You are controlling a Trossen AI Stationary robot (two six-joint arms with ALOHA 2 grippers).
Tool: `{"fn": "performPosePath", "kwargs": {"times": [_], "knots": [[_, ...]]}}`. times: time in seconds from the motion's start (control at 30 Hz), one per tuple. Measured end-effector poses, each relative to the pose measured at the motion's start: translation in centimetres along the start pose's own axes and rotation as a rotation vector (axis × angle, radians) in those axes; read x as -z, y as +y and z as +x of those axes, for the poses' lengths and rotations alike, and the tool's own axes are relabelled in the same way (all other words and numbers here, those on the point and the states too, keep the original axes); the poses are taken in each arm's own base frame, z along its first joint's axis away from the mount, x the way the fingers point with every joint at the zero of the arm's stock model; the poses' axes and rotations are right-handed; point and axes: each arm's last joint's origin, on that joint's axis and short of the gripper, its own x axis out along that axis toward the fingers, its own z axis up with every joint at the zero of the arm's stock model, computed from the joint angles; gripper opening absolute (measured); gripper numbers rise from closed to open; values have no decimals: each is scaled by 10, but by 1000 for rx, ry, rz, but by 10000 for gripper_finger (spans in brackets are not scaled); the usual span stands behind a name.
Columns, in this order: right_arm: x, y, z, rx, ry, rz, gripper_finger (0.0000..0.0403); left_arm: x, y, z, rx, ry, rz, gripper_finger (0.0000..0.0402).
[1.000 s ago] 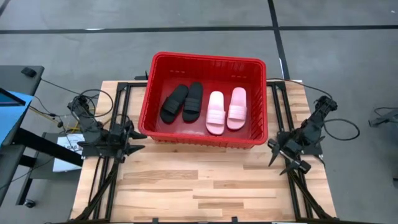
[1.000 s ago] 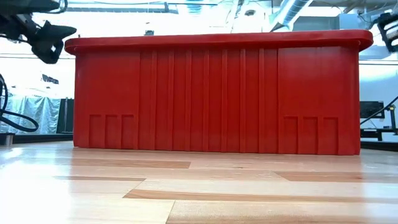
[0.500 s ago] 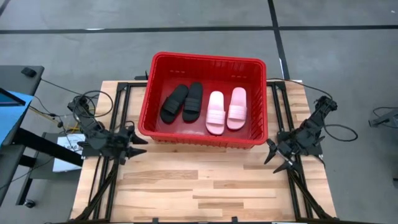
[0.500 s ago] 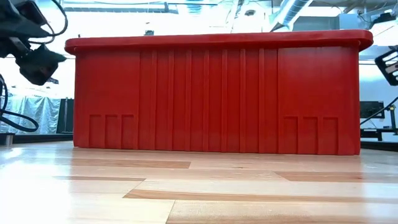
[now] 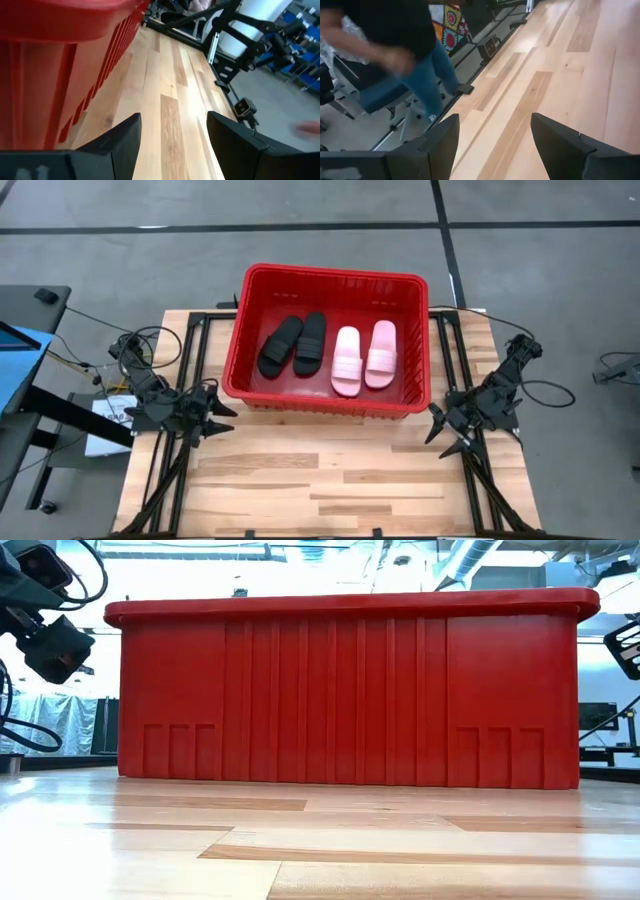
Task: Pick and place slides into bin
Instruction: Return to Home Position
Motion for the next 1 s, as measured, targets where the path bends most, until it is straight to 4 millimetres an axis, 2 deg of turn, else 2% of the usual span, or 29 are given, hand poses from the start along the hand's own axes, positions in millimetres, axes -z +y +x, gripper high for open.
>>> {"fn": "performPosePath", "kwargs": {"times": [1.0], "knots": [[0,0,0,-1,0,0,240,2,2,0,-17,24,100,216]]}}
